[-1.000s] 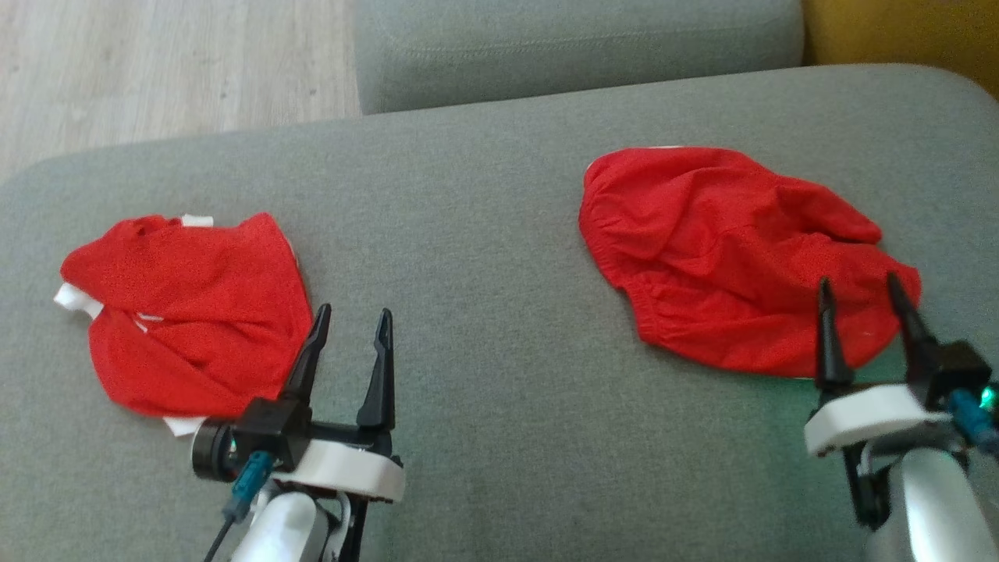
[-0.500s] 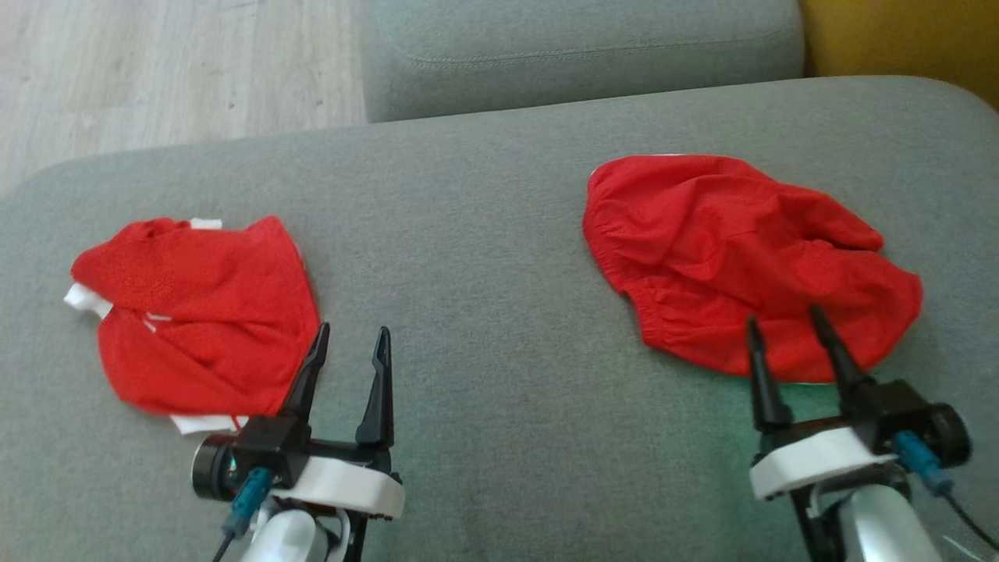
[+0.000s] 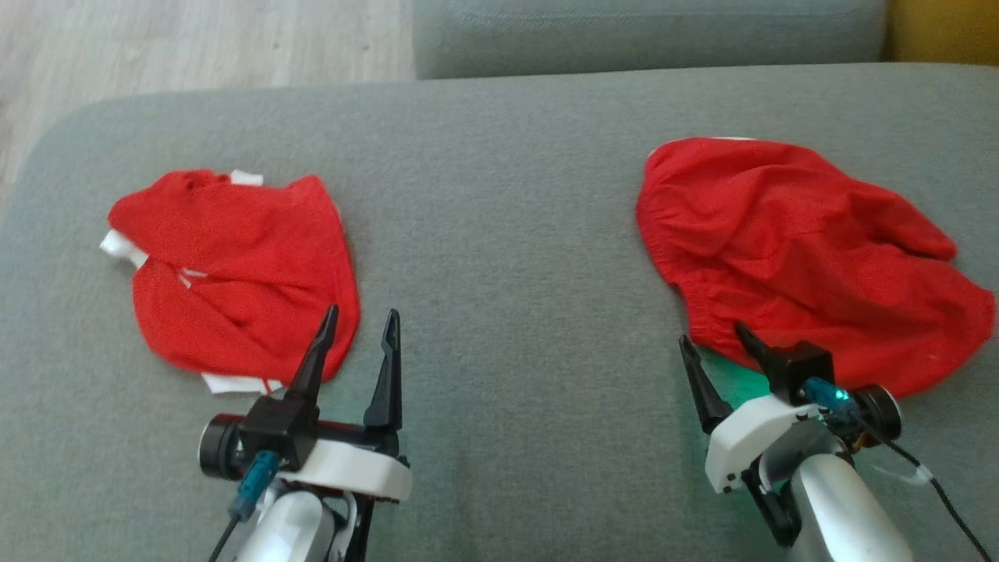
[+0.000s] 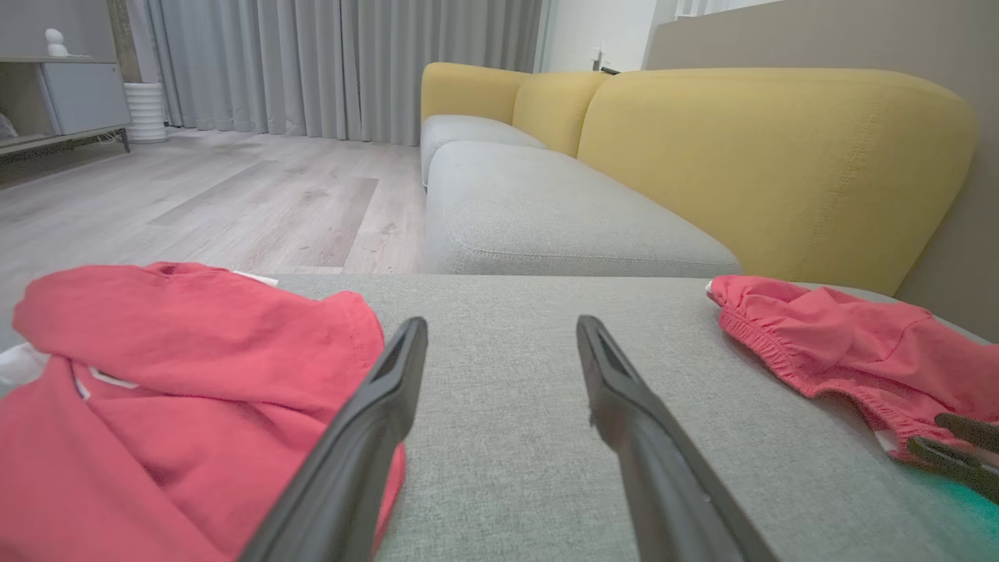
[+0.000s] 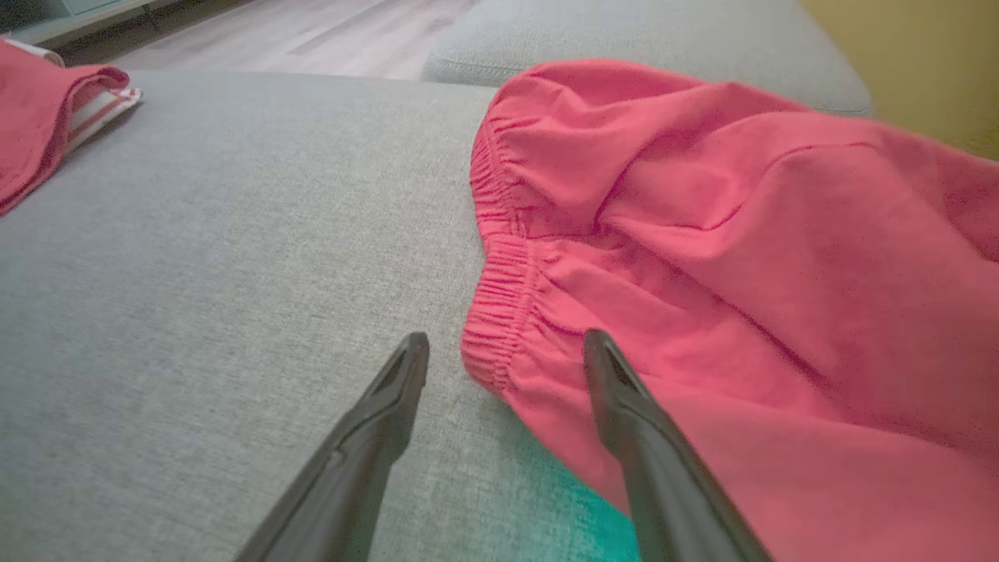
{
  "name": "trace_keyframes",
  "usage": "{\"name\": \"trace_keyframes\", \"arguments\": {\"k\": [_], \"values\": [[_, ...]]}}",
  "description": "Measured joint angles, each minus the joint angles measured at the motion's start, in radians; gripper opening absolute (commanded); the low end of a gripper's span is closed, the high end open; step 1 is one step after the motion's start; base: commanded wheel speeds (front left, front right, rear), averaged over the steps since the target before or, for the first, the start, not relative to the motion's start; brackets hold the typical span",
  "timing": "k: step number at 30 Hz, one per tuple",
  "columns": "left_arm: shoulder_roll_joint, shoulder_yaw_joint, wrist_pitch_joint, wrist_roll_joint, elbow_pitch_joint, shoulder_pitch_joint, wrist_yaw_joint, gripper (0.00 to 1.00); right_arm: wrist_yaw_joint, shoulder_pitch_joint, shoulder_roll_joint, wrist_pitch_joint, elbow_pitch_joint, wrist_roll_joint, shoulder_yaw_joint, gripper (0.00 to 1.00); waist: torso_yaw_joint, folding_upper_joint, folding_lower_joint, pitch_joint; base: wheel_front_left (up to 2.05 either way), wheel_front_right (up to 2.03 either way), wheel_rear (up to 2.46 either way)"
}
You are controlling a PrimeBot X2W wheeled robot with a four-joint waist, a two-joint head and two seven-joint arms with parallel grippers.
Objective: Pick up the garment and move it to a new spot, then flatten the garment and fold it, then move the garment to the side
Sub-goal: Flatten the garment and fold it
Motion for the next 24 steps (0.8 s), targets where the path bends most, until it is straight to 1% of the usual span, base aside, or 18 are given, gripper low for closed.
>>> {"name": "trace_keyframes", "arguments": {"k": [6, 7, 8, 11, 13, 18, 20, 24], "values": [[-0.001, -0.003, 0.0, 0.0, 0.005, -0.014, -0.001, 1.0, 0.0, -0.07, -0.001, 0.029, 0.133, -0.006, -0.029, 1.0, 0.033, 0.0, 0.0001, 0.029, 0.0, 0.0, 0.0], [-0.001, -0.003, 0.0, 0.0, 0.006, -0.014, -0.001, 1.0, 0.0, -0.085, -0.001, 0.029, 0.149, -0.003, -0.033, 0.52, 0.037, 0.0, 0.0, 0.033, 0.0, 0.0, 0.0], [-0.001, -0.003, 0.0, 0.0, 0.006, -0.015, -0.001, 1.0, 0.0, -0.103, -0.001, 0.029, 0.165, -0.002, -0.035, 0.0, 0.041, 0.0, 0.0, 0.036, 0.0, 0.0, 0.0], [-0.003, -0.003, 0.0, 0.0, 0.008, -0.016, -0.001, 1.0, 0.0, -0.152, -0.004, 0.007, 0.202, 0.021, -0.024, 0.0, 0.047, 0.0, 0.0001, 0.042, 0.0, 0.0, 0.0], [-0.004, -0.003, 0.0, 0.0, 0.009, -0.018, -0.001, 1.0, 0.0, -0.174, -0.007, -0.021, 0.211, 0.05, 0.01, 0.0, 0.048, 0.0, 0.0001, 0.043, 0.0, 0.0, 0.0], [-0.006, -0.003, 0.0, 0.0, 0.014, -0.023, -0.002, 1.0, 0.0, -0.203, -0.008, -0.079, 0.21, 0.137, 0.144, 0.0, 0.046, 0.0, 0.0001, 0.036, 0.0, 0.0, 0.0], [-0.008, -0.003, 0.0, 0.0, 0.015, -0.025, -0.008, 1.0, 0.0, -0.21, -0.01, -0.084, 0.201, 0.173, 0.206, 0.0, 0.045, 0.0, 0.0, 0.03, 0.0, 0.0, 0.0], [-0.011, -0.003, 0.0, 0.0, 0.017, -0.027, -0.009, 1.0, 0.0, -0.224, -0.011, -0.081, 0.175, 0.237, 0.329, 0.0, 0.047, 0.0, -0.0001, 0.02, 0.0, 0.0, 0.0]]}}
